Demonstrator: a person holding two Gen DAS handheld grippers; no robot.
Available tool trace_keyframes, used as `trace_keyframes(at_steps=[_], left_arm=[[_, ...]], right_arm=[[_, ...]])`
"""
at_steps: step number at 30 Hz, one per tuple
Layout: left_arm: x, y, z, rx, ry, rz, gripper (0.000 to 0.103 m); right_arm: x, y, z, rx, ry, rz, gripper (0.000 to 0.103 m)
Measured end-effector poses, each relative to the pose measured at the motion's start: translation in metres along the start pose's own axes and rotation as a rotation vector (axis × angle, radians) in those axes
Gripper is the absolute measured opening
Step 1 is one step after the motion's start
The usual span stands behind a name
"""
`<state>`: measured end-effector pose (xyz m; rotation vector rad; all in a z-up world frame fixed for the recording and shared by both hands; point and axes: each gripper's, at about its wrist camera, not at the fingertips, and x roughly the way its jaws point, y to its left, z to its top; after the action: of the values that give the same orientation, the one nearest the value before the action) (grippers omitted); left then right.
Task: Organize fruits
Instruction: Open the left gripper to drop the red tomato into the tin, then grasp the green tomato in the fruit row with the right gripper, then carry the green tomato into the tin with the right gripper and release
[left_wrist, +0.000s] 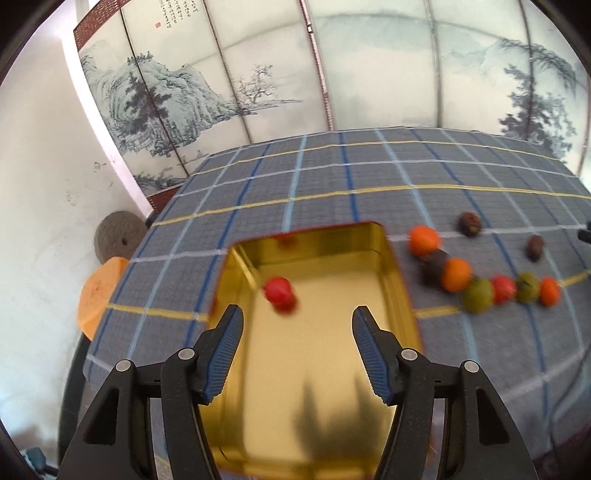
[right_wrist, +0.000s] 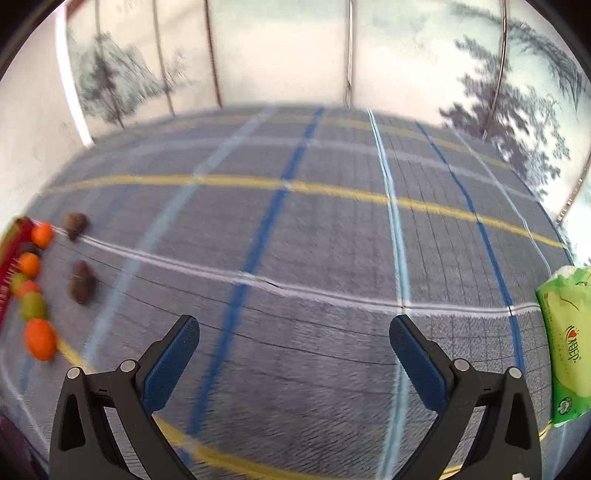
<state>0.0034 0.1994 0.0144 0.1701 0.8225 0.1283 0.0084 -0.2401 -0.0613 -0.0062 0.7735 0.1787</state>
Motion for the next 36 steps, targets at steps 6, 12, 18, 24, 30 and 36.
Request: trace_keyframes(at_steps=[6, 12, 18, 24, 30, 36], left_arm=[[-0.027, -0.019, -0.019, -0.029, 0.012, -0.07, 0.064], [-0.042, -0.031, -0.024, -0.01, 0.004, -0.086, 0.065], [-0.047, -0.027, -0.026, -0.015, 0.006, -0.091, 0.069], [-0.049, -0.029, -0.027, -0.014, 0.007, -0.104, 0.069], [-0.055, -0.017, -0.03, -0.059, -0.012, -0.1, 0.069], [-0.06, 0.005, -0.04, -0.126, -0.026, -0.083, 0.069]], right_arm=[[-0.044, 0.108, 0.008, -0.304, -0.038, 0.288, 0.09], [-0.026, 0.206, 0.007, -0.62, 0.082, 0.409, 0.052], [0.002, 0.235, 0.006, -0.747, 0.187, 0.455, 0.052], [0.027, 0.239, 0.006, -0.782, 0.271, 0.441, 0.045], [0.033, 0.238, 0.004, -0.75, 0.305, 0.427, 0.033], [-0.02, 0.239, 0.021, -0.65, 0.179, 0.488, 0.033]])
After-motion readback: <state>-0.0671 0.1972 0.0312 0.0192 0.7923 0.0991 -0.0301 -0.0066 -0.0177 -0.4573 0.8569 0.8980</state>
